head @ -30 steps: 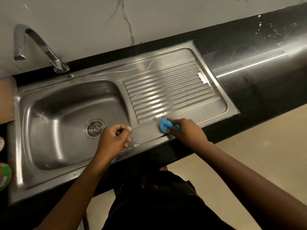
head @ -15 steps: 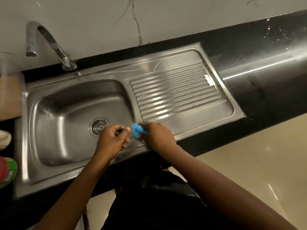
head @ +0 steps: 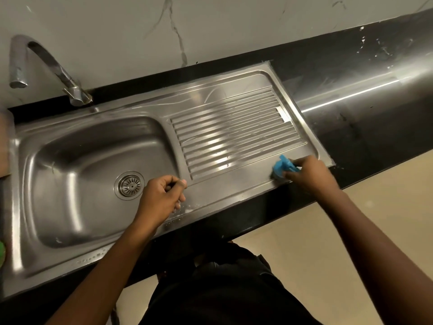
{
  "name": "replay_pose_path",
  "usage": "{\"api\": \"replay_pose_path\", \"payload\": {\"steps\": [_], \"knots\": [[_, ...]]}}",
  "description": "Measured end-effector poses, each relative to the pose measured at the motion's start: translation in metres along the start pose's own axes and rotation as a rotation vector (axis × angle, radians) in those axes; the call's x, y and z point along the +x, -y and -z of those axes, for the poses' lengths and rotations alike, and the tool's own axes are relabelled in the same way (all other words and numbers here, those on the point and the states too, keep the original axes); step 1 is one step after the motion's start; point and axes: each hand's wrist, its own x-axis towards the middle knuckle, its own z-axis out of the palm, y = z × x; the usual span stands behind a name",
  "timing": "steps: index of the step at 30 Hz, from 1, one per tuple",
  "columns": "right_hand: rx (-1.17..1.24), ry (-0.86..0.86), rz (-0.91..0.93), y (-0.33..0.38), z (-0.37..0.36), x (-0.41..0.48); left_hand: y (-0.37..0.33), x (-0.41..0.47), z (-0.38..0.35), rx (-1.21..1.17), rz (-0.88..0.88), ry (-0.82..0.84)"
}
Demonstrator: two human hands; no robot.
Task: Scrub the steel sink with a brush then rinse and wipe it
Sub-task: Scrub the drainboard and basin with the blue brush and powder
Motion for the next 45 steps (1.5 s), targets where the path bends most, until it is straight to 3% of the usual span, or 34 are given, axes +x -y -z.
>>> {"api": "replay_pose_path", "payload": {"steps": [6, 14, 19, 23, 27, 32, 36, 42, 45], "knots": [[0.047, -0.018, 0.111, 0.027, -0.052, -0.016, -0.007, 0.007, -0.025, 0.026, 0.011, 0.046], [0.031, -0.243, -0.018, -0.034, 0.014, 0.016, -0.021, 0.015, -0.054, 0.058, -0.008, 0.109], [0.166, -0.327, -0.099, -0.045, 0.024, 0.04, -0.023, 0.02, -0.062, 0.061, -0.005, 0.11], [0.232, -0.234, 0.037, -0.01, -0.015, 0.03, -0.025, 0.025, -0.068, 0.081, 0.002, 0.108], [0.139, -0.165, 0.188, -0.002, -0.046, 0.009, -0.027, 0.031, -0.072, 0.098, 0.004, 0.116], [0.131, -0.268, 0.028, -0.048, 0.001, 0.035, -0.029, 0.034, -0.075, 0.109, -0.001, 0.119], [0.217, -0.312, -0.04, -0.037, 0.017, 0.053, -0.03, 0.036, -0.078, 0.117, -0.003, 0.122], [0.19, -0.128, 0.217, 0.037, -0.055, 0.006, -0.035, 0.039, -0.084, 0.115, -0.009, 0.123], [0.142, -0.075, 0.303, 0.032, -0.063, 0.003, -0.039, 0.041, -0.087, 0.131, -0.018, 0.13]]}}
